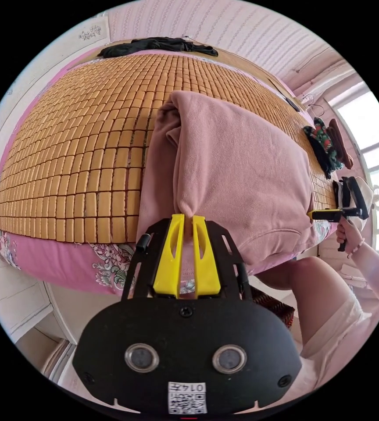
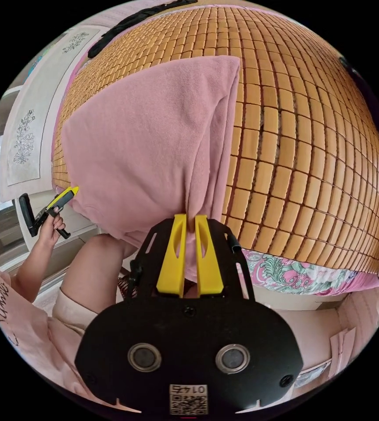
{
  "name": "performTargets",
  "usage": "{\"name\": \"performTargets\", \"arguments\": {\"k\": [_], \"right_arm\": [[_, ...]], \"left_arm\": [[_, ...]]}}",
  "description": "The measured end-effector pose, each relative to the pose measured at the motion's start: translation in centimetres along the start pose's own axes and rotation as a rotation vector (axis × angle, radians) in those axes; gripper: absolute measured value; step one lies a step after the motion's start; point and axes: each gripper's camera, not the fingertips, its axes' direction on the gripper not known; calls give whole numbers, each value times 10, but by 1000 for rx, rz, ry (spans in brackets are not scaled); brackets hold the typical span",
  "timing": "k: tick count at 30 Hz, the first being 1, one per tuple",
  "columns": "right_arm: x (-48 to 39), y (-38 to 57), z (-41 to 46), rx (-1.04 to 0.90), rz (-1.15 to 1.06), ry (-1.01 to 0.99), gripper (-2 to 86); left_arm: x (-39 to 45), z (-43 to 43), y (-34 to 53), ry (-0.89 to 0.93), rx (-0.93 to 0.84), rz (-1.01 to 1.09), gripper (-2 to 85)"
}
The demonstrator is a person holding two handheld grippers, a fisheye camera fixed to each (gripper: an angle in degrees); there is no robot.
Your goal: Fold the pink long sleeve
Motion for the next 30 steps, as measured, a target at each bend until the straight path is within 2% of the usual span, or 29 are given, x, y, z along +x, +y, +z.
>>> {"name": "performTargets", "arguments": {"k": [6, 9, 15, 17, 19, 22, 26, 30], "right_arm": [[-43, 10, 17, 0, -218, 217, 16], [-57, 17, 26, 22, -232, 277, 16], [-63, 40, 34, 135, -210, 239, 16], [-61, 55, 29, 192, -127, 177, 15], [-66, 90, 16, 276, -71, 30, 13], [-82, 140, 12, 402, -97, -12, 6], [-106, 178, 34, 368, -169, 93, -1], [-129, 199, 55, 292, -224, 136, -5]], "left_arm": [[27, 33, 42, -167, 146, -22, 33], [34, 49, 68, -218, 243, -6, 31], [30, 67, 108, -221, 349, 116, 35], [30, 48, 135, -247, 370, 78, 12], [35, 27, 166, -272, 420, 27, 1], [47, 4, 224, -184, 492, 56, -6], [64, -5, 293, -139, 556, 74, -9], [74, -9, 317, -155, 573, 121, -10]]}}
